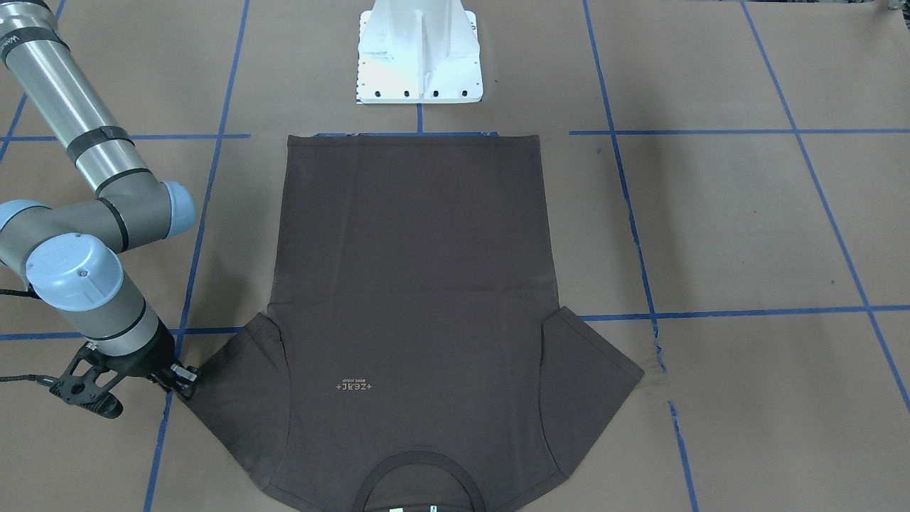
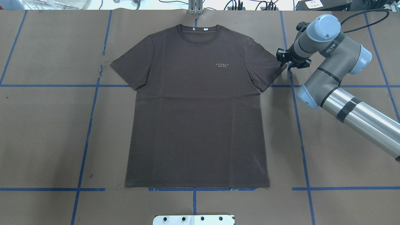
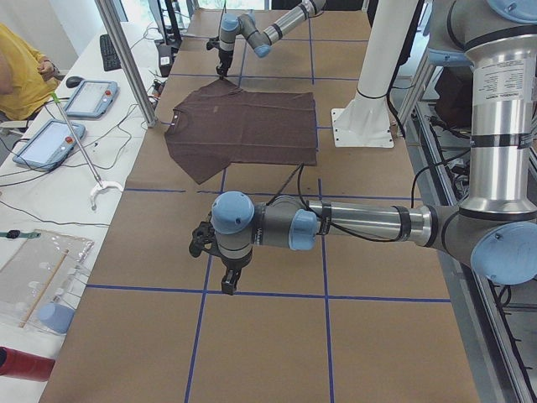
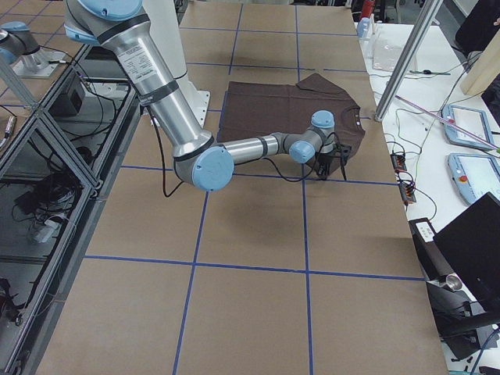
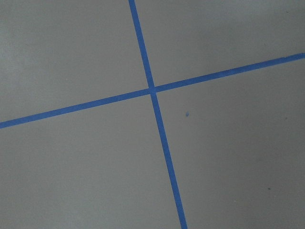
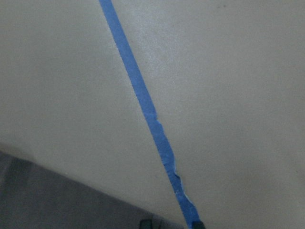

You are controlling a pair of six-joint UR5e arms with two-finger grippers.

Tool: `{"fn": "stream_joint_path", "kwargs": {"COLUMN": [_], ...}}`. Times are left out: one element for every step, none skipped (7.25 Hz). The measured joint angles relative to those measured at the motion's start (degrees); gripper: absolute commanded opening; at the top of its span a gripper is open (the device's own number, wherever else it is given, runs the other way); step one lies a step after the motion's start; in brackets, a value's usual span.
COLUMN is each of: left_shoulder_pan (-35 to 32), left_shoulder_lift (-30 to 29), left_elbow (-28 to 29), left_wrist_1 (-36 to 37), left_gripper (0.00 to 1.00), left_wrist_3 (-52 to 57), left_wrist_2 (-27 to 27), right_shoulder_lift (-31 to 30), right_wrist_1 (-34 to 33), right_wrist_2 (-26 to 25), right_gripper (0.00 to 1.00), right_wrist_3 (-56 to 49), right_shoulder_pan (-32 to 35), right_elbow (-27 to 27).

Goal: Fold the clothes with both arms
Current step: 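Move the right gripper over the shirt's sleeve farthest from the left arm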

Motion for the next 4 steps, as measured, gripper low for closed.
{"fn": "stream_joint_path", "kwargs": {"left_shoulder_pan": [0.0,0.0,0.0,0.0], "left_shoulder_lift": [0.0,0.0,0.0,0.0], "left_elbow": [0.0,0.0,0.0,-0.1], "left_wrist_1": [0.0,0.0,0.0,0.0], "left_gripper": [1.0,1.0,1.0,1.0], "left_wrist_3": [0.0,0.0,0.0,0.0], "left_wrist_2": [-0.1,-0.1,-0.2,-0.2], "right_shoulder_lift": [0.1,0.5,1.2,2.0], "right_wrist_1": [0.0,0.0,0.0,-0.3], "right_wrist_2": [-0.1,0.0,0.1,0.3], "right_gripper": [0.0,0.0,0.0,0.0], "right_wrist_3": [0.0,-0.1,0.0,0.2], "right_shoulder_pan": [0.0,0.0,0.0,0.0], "right_elbow": [0.0,0.0,0.3,1.0]}}
